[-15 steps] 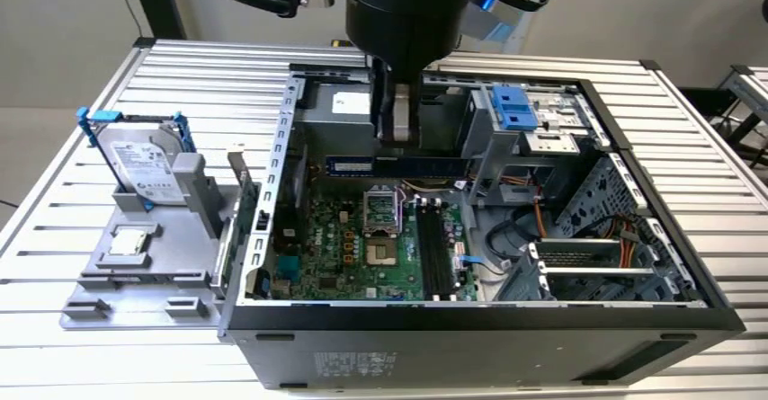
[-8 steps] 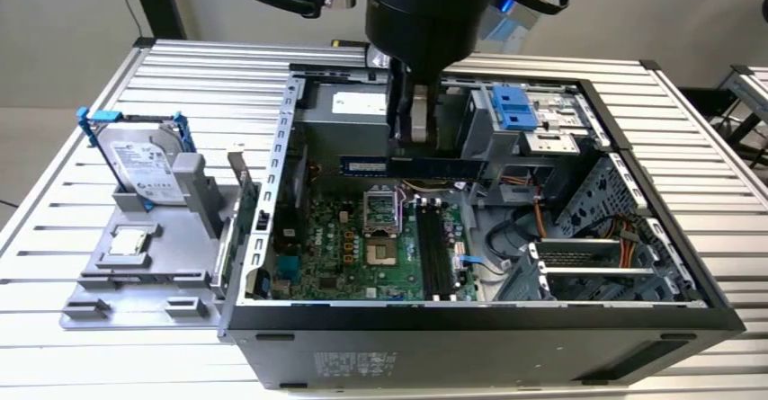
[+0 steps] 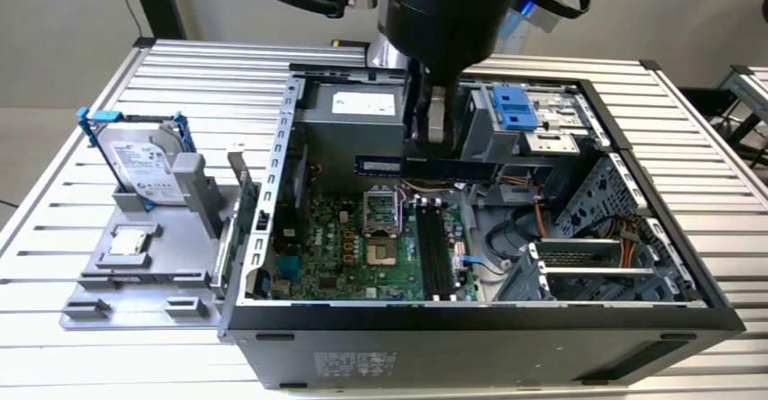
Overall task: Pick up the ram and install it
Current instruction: 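Pick up the ram and move it above insertion slot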
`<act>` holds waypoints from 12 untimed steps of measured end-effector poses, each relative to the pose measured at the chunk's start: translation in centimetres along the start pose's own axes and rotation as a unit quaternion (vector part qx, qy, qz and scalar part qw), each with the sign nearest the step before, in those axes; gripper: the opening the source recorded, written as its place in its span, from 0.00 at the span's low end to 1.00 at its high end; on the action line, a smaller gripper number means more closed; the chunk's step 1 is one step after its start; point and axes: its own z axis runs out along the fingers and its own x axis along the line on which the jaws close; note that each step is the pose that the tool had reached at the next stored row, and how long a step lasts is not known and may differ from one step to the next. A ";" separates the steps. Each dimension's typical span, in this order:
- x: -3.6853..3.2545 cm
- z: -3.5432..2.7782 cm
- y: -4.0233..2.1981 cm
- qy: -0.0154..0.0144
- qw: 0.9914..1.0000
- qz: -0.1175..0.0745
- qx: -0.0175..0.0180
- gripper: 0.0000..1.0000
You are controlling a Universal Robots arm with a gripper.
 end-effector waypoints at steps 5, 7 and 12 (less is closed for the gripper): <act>-0.21 -0.04 -1.97 0.000 1.000 0.000 0.000 0.00; -0.31 -0.06 -2.75 0.000 1.000 0.000 0.000 0.00; -0.50 -0.09 -4.37 -0.003 1.000 0.000 0.000 0.00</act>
